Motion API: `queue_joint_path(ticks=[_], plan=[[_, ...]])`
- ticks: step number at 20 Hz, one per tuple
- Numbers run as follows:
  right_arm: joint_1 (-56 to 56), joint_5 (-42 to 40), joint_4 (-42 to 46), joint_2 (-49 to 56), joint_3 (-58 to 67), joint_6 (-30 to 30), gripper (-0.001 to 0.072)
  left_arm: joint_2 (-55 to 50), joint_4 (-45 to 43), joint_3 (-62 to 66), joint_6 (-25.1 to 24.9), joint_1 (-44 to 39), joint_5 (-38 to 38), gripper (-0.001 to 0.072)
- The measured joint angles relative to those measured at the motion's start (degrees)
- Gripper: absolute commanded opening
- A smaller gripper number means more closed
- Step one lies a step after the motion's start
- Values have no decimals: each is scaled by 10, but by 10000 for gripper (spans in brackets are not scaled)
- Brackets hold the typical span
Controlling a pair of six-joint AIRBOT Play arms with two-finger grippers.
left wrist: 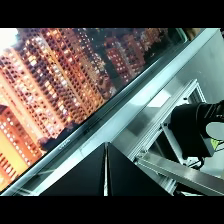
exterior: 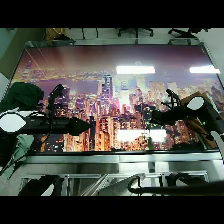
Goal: Fold the shirts.
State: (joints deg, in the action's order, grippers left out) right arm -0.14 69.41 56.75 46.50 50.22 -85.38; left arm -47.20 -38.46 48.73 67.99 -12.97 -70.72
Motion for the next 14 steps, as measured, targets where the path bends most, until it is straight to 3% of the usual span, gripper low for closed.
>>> queue_joint_path(ticks=[8,14], plan=[[0,0,0,0,0,0,24,0,0,0,0,0,1,16],[0,-21,-1,0,0,0,24,0,-28,0,-2,7,76,20]])
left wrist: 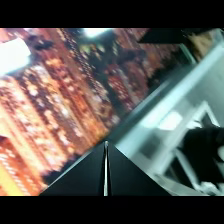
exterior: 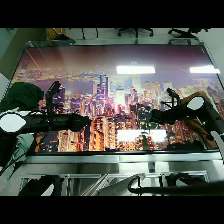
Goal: Fold the shirts.
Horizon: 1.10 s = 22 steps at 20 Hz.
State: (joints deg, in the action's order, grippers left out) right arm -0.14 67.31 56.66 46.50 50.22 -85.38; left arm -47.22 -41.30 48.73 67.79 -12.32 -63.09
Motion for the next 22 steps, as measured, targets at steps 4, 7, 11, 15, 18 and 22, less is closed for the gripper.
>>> queue_joint_path(ticks=[4,7,11,15,18,22], plan=[[0,-28,-2,0,0,1,30,-10,-143,4,-3,65,126,687],[0,-52,-3,0,0,2,30,-56,-272,34,-4,157,188,687],[0,-75,-3,1,0,24,437,-180,-403,110,-3,292,221,688],[0,-83,-3,10,0,40,521,-324,-452,191,-3,375,231,689],[0,-85,-3,26,0,43,521,-429,-464,253,-3,393,233,706],[0,-85,-3,52,0,45,520,-541,-472,335,-2,383,231,705]])
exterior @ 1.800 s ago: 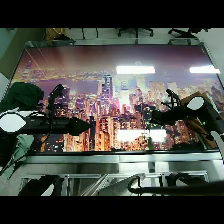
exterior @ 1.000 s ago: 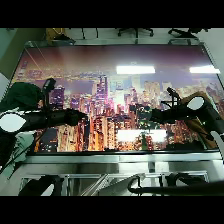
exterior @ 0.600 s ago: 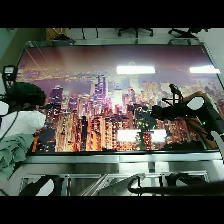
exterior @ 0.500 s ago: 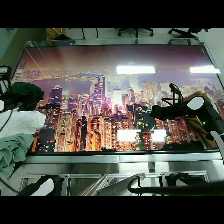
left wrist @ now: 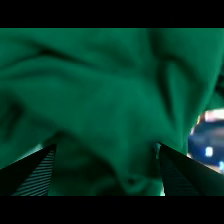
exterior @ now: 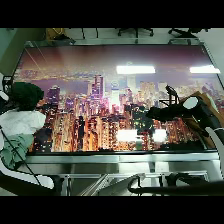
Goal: Fold the shirts.
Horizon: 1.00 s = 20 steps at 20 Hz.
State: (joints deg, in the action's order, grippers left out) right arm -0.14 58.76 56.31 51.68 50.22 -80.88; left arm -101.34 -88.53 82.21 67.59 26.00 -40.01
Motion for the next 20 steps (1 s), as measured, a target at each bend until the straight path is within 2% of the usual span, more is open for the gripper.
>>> queue_joint_path(ticks=[1,2,3,4,5,6,7,10,15,20], plan=[[0,-1,0,7,0,0,520,-24,0,21,0,-5,-2,704],[0,0,0,12,0,0,519,-44,0,39,1,-10,-7,588],[0,0,0,17,0,2,518,-61,0,58,5,-16,-14,237],[0,0,0,21,0,2,466,-77,1,74,7,-21,-22,13],[0,0,0,25,0,2,345,-91,0,92,7,-26,-38,13],[0,0,0,28,0,2,267,-102,-2,108,9,-29,-57,13],[0,1,0,29,0,2,239,-111,-2,128,15,-33,-80,12],[0,14,-2,33,0,2,229,-119,-3,193,34,-54,-154,12],[0,27,-5,34,0,12,229,-47,84,315,44,-139,-231,13],[0,31,-13,33,1,30,229,78,174,290,49,-263,-271,13]])
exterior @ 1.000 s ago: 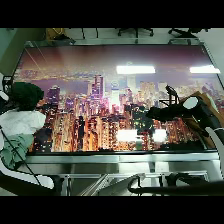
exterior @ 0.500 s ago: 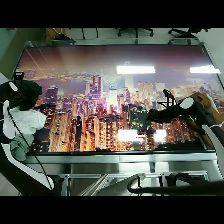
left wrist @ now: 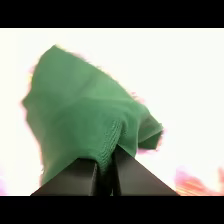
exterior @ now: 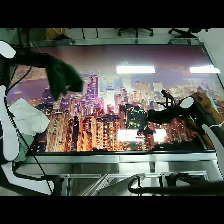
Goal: Fold the shirts.
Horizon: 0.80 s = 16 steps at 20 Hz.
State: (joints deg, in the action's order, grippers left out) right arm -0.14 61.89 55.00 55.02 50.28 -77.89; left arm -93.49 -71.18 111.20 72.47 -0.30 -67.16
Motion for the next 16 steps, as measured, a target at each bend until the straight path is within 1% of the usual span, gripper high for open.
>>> queue_joint_path(ticks=[4,8,9,10,11,13,16], plan=[[0,11,-1,0,0,11,231,65,25,-102,10,-121,-19,14],[0,15,-2,0,0,15,239,76,36,-209,16,-227,-8,23],[0,17,-2,0,0,15,293,73,35,-230,19,-247,4,92],[0,17,-2,0,0,15,429,68,35,-245,21,-262,12,462],[0,19,-2,0,0,16,488,62,36,-255,24,-273,16,675],[1,26,-2,0,3,16,484,55,35,-257,40,-279,16,674],[15,30,-2,0,26,16,484,53,34,-224,66,-250,-45,674]])
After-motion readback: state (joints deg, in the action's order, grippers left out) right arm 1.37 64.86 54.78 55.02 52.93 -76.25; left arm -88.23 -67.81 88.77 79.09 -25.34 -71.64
